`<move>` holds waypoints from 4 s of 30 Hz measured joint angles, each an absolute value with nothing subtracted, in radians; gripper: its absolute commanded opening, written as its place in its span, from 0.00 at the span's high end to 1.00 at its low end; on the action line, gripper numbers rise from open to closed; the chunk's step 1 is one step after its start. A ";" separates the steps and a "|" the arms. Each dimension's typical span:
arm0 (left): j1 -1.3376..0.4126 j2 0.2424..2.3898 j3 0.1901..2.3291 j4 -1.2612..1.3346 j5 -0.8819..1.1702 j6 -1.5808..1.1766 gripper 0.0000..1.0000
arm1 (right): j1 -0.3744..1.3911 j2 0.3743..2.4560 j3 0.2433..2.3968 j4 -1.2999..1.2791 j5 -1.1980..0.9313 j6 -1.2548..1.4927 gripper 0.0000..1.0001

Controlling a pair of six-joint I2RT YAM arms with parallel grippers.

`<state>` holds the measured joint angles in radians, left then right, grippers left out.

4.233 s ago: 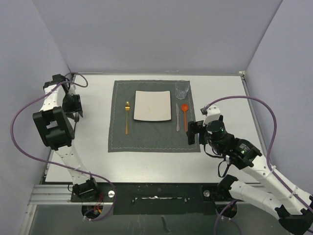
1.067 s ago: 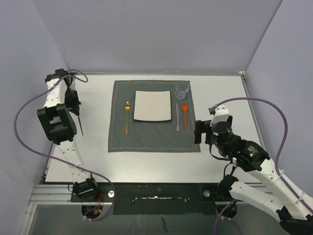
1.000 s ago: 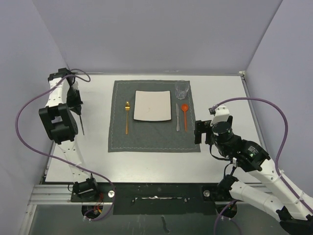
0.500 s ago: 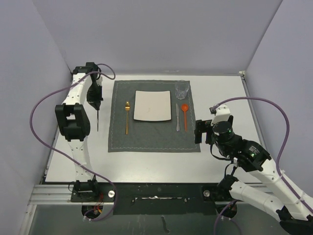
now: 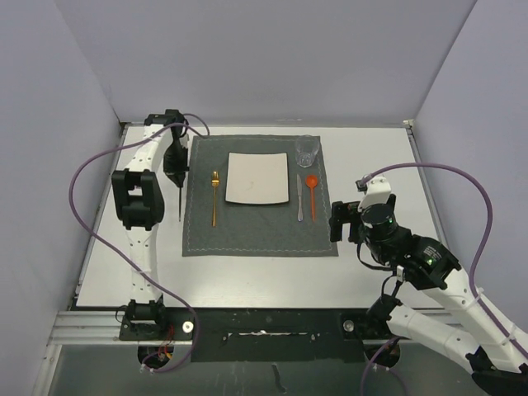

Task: Set the dinner table for one person
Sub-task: Place the fork on the napkin.

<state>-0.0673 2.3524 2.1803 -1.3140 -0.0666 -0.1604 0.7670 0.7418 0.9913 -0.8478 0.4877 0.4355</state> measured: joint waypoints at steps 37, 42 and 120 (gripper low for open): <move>-0.192 2.520 2.334 -1.342 -0.039 -0.231 1.00 | 0.767 0.717 0.991 -0.885 0.505 0.435 0.02; -0.194 2.520 2.335 -1.342 -0.039 -0.233 1.00 | 0.767 0.714 0.991 -0.885 0.505 0.435 0.02; -0.162 2.502 2.408 -1.419 -0.129 -0.273 1.00 | 0.767 0.711 0.993 -0.892 0.496 0.442 0.02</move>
